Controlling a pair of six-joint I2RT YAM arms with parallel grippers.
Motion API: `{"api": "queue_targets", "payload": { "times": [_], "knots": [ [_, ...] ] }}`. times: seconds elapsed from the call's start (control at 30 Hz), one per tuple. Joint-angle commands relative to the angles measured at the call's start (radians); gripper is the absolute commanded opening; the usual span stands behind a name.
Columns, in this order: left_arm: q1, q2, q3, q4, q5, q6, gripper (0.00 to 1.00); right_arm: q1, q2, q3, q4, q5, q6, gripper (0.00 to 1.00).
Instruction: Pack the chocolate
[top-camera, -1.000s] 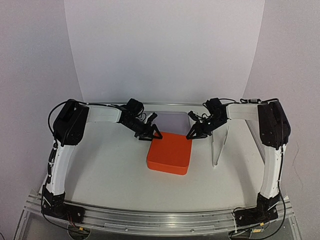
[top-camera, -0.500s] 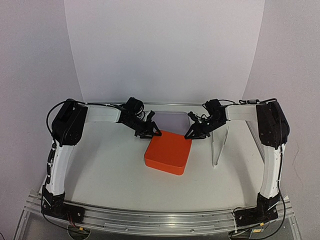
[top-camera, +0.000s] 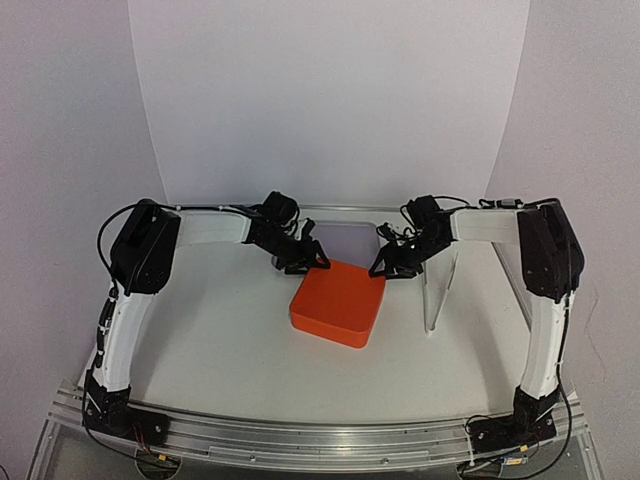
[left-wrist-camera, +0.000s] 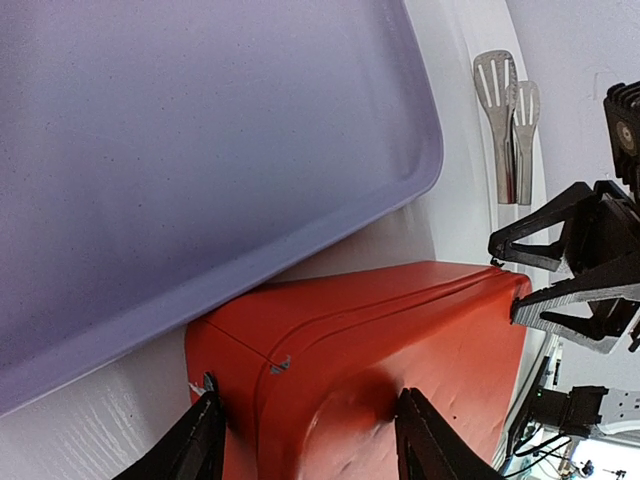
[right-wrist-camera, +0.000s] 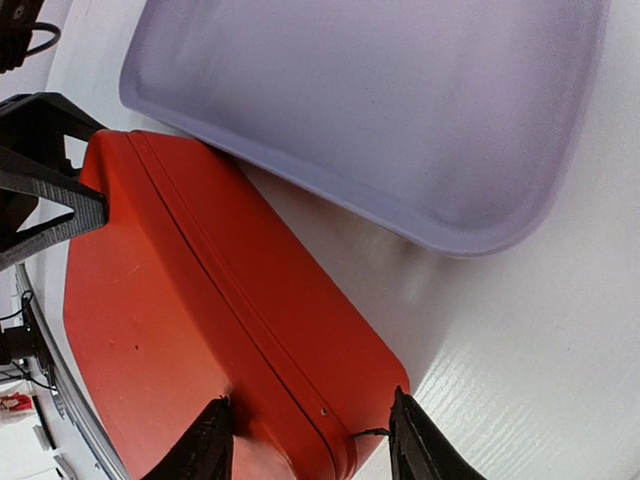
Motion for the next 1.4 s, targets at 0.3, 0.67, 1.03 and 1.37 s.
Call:
{"api": "queue_targets", "payload": {
  "times": [0.3,0.67,1.03,1.37],
  "knots": [
    [-0.03,0.114,-0.068,-0.214,-0.176,0.0,0.58,0.009,-0.119,-0.101,-0.094,0.105,0.206,0.65],
    [-0.036,0.119,-0.071,-0.234,-0.181,-0.004,0.6,0.034,-0.068,-0.093,-0.062,0.075,0.353,0.68],
    [-0.042,0.157,-0.065,-0.296,-0.164,-0.005,0.6,0.061,0.017,-0.12,0.031,0.061,0.5,0.61],
    [-0.042,0.236,-0.113,-0.368,-0.109,-0.016,0.52,0.058,0.15,-0.185,0.028,0.076,0.668,0.37]
  ]
}}
